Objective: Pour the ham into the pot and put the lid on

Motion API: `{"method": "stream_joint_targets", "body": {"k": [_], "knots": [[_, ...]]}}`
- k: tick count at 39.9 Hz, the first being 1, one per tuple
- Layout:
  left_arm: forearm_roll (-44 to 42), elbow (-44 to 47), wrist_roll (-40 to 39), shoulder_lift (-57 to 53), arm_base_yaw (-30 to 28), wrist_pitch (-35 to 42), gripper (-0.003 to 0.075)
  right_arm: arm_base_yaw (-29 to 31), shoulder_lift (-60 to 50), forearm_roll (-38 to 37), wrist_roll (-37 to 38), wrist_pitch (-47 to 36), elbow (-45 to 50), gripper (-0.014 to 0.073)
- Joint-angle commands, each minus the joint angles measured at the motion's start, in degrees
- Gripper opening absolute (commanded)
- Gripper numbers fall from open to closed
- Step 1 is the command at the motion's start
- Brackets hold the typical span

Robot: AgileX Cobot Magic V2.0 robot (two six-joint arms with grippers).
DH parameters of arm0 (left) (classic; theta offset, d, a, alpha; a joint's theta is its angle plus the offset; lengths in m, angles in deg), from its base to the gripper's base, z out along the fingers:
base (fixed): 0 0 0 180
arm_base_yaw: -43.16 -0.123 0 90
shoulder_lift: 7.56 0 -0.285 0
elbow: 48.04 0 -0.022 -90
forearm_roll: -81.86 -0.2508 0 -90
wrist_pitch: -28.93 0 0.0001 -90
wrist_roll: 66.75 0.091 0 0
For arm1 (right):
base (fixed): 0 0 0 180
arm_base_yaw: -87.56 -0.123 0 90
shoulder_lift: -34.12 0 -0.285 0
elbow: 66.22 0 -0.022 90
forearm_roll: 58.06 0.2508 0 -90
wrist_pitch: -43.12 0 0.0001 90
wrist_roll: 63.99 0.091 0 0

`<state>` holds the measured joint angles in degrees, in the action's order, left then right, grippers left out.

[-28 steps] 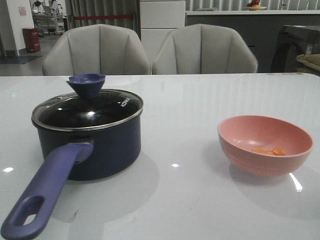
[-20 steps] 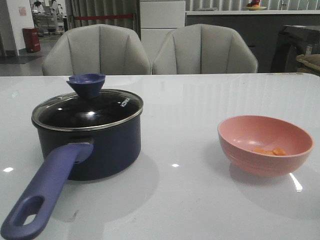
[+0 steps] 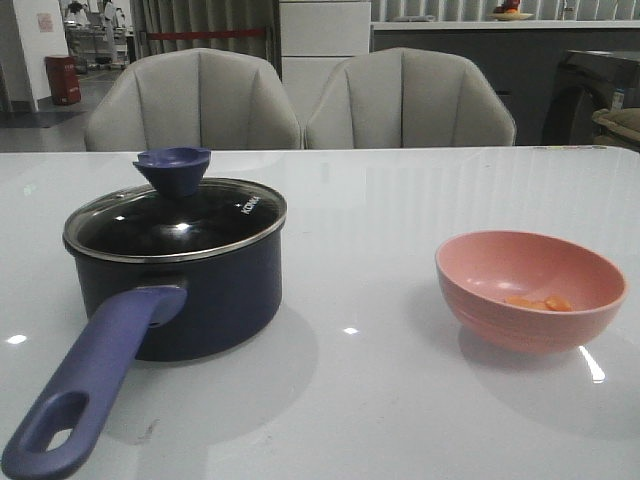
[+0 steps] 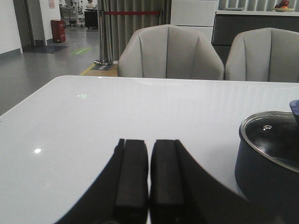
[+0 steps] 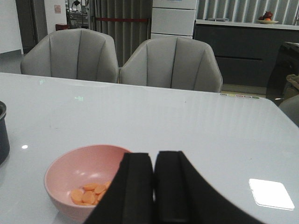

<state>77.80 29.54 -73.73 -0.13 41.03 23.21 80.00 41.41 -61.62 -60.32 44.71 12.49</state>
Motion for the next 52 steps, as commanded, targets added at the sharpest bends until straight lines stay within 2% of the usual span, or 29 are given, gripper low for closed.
{"method": "stream_joint_targets", "body": {"k": [1, 12, 23, 26, 29, 33, 40, 52], "knots": [[0.54, 1.82, -0.33, -1.08, 0.21, 4.3, 0.0121, 0.4, -1.09, -0.55, -0.17, -4.75, 0.58, 0.016], [0.54, 1.82, -0.33, -1.08, 0.21, 5.73, 0.0121, 0.4, -1.09, -0.55, -0.17, -4.75, 0.58, 0.016], [0.44, 0.84, -0.33, -1.08, 0.21, 21.46, 0.0121, 0.4, -1.09, -0.55, -0.17, -4.75, 0.58, 0.016], [1.03, -1.78, -0.46, -0.84, 0.31, 18.83, 0.0121, 0.4, -1.09, -0.55, -0.17, -4.75, 0.58, 0.016], [4.07, -6.45, -0.46, 0.36, 0.31, 11.46, 0.0121, 0.4, -1.09, -0.55, -0.17, -4.75, 0.58, 0.016], [4.07, -12.66, -0.46, 3.17, 0.31, 2.32, 0.0121, 0.4, -1.09, -0.55, -0.17, -4.75, 0.58, 0.016], [4.07, -21.39, -0.46, 11.46, 0.31, -9.6, 0.0121, 0.4, -1.09, -0.55, -0.17, -4.75, 0.58, 0.016], [5.44, -22.5, -0.46, 15.99, 0.31, -11.12, 0.0121, 0.4, -1.09, -0.55, -0.17, -4.75, 0.58, 0.016]]}}
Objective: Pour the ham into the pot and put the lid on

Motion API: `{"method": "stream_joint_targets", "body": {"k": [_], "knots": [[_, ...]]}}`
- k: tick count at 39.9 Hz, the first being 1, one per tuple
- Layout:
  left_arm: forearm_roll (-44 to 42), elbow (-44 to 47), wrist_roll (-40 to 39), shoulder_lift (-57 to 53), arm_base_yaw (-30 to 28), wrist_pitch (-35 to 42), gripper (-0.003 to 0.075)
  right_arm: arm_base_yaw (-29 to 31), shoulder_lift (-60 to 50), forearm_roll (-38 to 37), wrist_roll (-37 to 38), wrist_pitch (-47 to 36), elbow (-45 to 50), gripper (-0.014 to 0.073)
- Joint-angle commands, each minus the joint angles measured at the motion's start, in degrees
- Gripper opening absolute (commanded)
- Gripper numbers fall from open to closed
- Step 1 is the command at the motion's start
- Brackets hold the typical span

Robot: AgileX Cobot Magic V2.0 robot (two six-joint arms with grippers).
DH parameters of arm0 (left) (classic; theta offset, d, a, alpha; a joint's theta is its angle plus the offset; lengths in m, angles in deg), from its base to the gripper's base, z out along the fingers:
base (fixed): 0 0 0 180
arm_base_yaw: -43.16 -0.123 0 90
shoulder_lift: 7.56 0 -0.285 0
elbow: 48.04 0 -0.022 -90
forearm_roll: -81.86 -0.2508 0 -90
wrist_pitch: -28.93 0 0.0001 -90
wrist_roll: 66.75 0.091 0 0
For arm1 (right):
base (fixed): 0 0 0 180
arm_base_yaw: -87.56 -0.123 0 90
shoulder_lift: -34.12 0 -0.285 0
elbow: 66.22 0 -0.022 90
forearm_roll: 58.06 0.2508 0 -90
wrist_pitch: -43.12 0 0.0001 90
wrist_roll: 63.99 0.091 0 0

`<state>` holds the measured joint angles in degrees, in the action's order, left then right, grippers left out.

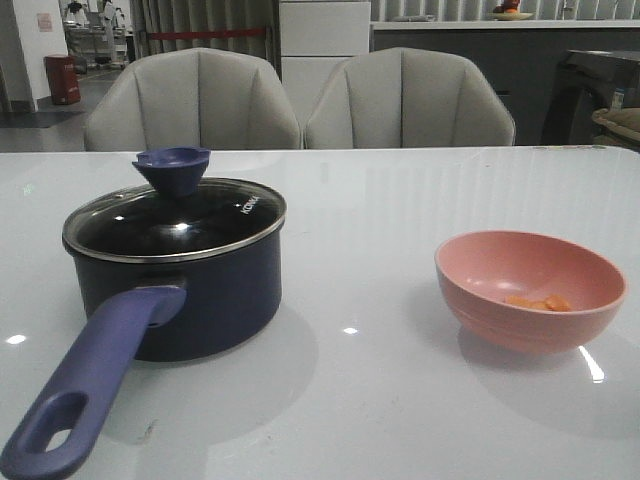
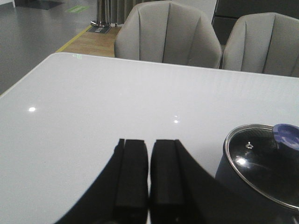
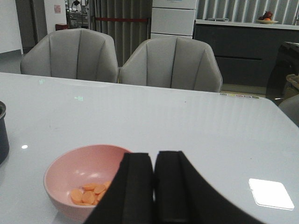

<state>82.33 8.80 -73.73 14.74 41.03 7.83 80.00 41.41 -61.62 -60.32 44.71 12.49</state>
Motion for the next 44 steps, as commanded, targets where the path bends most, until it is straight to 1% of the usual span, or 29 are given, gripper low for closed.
{"method": "stream_joint_targets", "body": {"k": [1, 5, 10, 14, 18, 20, 24, 26, 28, 34, 39, 44], "knots": [[0.91, -1.63, -0.46, 1.12, 0.31, 4.25, 0.0121, 0.4, -1.09, -0.55, -0.17, -4.75, 0.58, 0.016], [0.91, -0.37, -0.46, 1.12, 1.14, 4.71, 0.0121, 0.4, -1.09, -0.55, -0.17, -4.75, 0.58, 0.016], [0.78, -0.35, -0.36, 1.24, 3.4, 2.94, 0.0131, 0.4, -1.09, -0.55, -0.17, -4.75, 0.58, 0.016], [-0.93, -0.91, -0.36, 1.88, 5.21, 1.49, 0.0181, 0.4, -1.09, -0.55, -0.17, -4.75, 0.58, 0.016], [-1.82, -1.74, -0.36, 3.14, 6.65, 1.36, 0.031, 0.4, -1.09, -0.55, -0.17, -4.75, 0.58, 0.016], [-1.94, -2.15, 0.11, 3.97, 7.11, 1.36, 0.0395, 0.4, -1.09, -0.55, -0.17, -4.75, 0.58, 0.016], [-2.43, -2.73, 0.22, 5.93, 7.63, 1.25, 0.0529, 0.4, -1.09, -0.55, -0.17, -4.75, 0.58, 0.016], [-2.55, -3.11, 0.22, 7.07, 7.63, 1.01, 0.057, 0.4, -1.09, -0.55, -0.17, -4.75, 0.58, 0.016], [-2.55, -3.66, 0.22, 8.32, 7.63, 0.57, 0.0593, 0.4, -1.09, -0.55, -0.17, -4.75, 0.58, 0.016], [-2.45, -7.99, 0.22, 13.4, 9.1, -3.68, 0.06, 0.4, -1.09, -0.55, -0.17, -4.75, 0.58, 0.016], [-2.45, -14.06, 0.22, 20.1, 12.28, -9.35, 0.06, 0.4, -1.09, -0.55, -0.17, -4.75, 0.58, 0.016], [-1.1, -20.57, 0.22, 28.61, 15.72, -12.44, 0.06, 0.4, -1.09, -0.55, -0.17, -4.75, 0.58, 0.016]]}}
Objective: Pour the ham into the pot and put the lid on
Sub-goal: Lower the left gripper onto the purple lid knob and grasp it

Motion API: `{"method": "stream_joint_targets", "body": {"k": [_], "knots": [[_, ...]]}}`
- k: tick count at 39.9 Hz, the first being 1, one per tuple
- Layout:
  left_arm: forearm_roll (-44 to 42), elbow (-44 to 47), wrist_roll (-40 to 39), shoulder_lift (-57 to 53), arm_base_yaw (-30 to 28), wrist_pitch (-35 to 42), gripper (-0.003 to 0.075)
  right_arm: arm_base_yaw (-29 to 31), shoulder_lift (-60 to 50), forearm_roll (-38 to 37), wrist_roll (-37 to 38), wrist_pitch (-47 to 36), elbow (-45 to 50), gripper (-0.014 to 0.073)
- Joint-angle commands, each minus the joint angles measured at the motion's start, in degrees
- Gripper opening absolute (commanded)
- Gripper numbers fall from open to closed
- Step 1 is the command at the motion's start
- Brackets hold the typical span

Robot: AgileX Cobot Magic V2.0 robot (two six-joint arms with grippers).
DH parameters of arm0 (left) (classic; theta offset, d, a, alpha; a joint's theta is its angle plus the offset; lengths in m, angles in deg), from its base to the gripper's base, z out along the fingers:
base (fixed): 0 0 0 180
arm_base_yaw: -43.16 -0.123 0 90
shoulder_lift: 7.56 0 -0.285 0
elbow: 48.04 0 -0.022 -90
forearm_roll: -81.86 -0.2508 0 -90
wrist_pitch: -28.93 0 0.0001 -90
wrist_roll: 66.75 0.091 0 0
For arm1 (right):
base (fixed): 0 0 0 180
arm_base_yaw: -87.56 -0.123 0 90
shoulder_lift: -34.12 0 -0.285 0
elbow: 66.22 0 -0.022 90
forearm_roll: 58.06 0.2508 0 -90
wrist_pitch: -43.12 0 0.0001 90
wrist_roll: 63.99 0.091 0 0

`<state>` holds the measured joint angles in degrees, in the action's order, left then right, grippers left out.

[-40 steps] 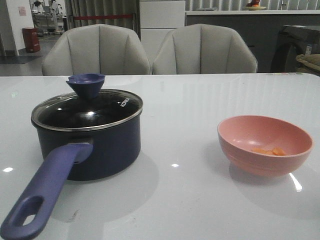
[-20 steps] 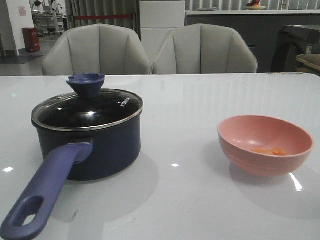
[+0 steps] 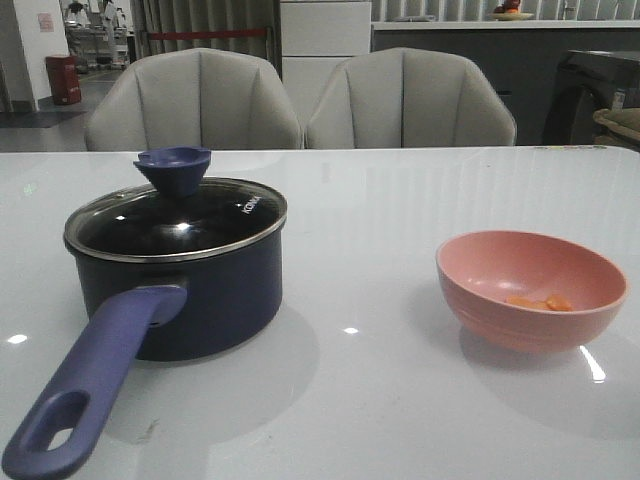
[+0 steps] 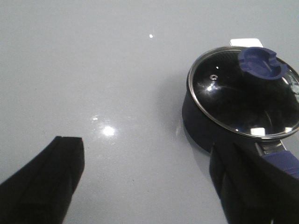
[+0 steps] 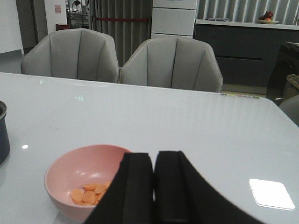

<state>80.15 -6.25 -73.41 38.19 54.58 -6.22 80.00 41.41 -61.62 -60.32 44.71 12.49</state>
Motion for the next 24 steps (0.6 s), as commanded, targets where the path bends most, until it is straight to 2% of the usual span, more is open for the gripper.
{"method": "stream_joint_targets", "body": {"k": [1, 12, 19, 24], "knots": [[1.71, -6.55, -0.1, 6.62, 2.79, 1.22, 0.06, 0.4, -1.09, -0.55, -0.17, -4.75, 0.58, 0.016], [3.48, -20.69, -0.1, 26.06, 11.18, -1.68, 0.0603, 0.4, -1.09, -0.55, -0.17, -4.75, 0.58, 0.016], [3.48, -30.87, -0.21, 37.82, 14.77, -4.75, 0.0664, 0.4, -1.09, -0.55, -0.17, -4.75, 0.58, 0.016], [3.48, -38.53, -0.21, 45.6, 16.68, -8.99, 0.0669, 0.4, -1.09, -0.55, -0.17, -4.75, 0.58, 0.016]]}}
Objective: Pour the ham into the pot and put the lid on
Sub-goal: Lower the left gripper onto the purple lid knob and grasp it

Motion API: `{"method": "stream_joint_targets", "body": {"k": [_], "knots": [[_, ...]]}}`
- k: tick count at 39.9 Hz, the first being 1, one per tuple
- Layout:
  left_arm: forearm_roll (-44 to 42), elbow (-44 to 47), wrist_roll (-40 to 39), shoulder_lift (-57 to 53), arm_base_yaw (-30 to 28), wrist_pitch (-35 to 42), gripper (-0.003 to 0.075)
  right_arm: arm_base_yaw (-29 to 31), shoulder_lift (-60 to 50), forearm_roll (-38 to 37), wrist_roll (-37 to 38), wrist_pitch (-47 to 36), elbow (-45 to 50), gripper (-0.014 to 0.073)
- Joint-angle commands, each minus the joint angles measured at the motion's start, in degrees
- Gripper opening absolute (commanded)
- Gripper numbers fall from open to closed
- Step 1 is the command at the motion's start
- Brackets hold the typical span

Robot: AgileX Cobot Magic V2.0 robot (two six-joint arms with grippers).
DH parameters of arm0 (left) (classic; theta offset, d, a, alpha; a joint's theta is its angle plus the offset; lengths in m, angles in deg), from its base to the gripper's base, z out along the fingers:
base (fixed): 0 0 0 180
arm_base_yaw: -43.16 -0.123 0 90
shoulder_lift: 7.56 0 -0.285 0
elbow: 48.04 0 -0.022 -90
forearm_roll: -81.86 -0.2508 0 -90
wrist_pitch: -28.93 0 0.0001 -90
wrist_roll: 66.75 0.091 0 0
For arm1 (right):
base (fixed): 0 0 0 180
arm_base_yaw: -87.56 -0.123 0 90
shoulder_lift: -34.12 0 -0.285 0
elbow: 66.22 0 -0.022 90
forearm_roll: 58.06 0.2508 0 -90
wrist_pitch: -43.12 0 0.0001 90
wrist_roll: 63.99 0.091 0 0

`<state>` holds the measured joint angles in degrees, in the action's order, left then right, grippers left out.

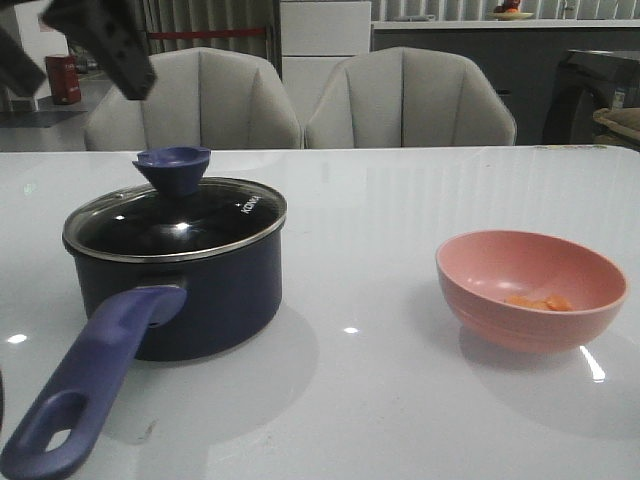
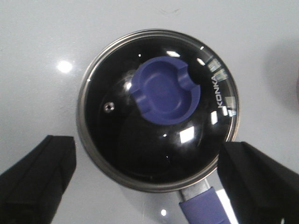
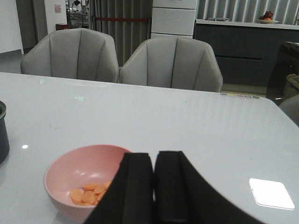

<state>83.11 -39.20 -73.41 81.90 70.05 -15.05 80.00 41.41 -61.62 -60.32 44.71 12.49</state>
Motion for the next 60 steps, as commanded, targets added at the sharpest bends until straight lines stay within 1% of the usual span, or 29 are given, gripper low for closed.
{"method": "stream_joint_targets", "body": {"k": [1, 11, 20, 25, 31, 37, 50, 60], "knots": [[0.52, -6.83, -0.32, 3.5, 1.34, -1.13, 0.0669, 0.4, -1.09, -0.55, -0.17, -4.75, 0.58, 0.016], [1.61, -20.55, -1.61, 15.74, 1.89, -10.01, 0.0669, 0.4, -1.14, -0.55, -0.17, -4.75, 0.58, 0.016], [1.05, -27.24, -2.41, 21.64, 1.89, -14.57, 0.0669, 0.4, -1.14, -0.55, -0.17, -4.75, 0.58, 0.016], [-2.04, -29.64, -4.97, 23.58, 1.89, -17.72, 0.0669, 0.4, -1.14, -0.55, -0.17, -4.75, 0.58, 0.016], [-2.56, -30.45, -5.25, 24.49, 1.53, -20.09, 0.0669, 0.4, -1.14, -0.55, -0.17, -4.75, 0.58, 0.016], [-1.66, -30.45, -5.25, 24.49, 0.34, -20.68, 0.0663, 0.4, -1.14, -0.55, -0.17, -4.75, 0.58, 0.016], [2.7, -30.45, -4.75, 26.36, -1.21, -22.43, 0.0606, 0.4, -1.18, -0.55, -0.17, -4.75, 0.58, 0.016], [3.11, -30.45, -4.74, 27.7, -1.21, -23.91, 0.0594, 0.4, -1.18, -0.55, -0.17, -4.75, 0.58, 0.016]]}}
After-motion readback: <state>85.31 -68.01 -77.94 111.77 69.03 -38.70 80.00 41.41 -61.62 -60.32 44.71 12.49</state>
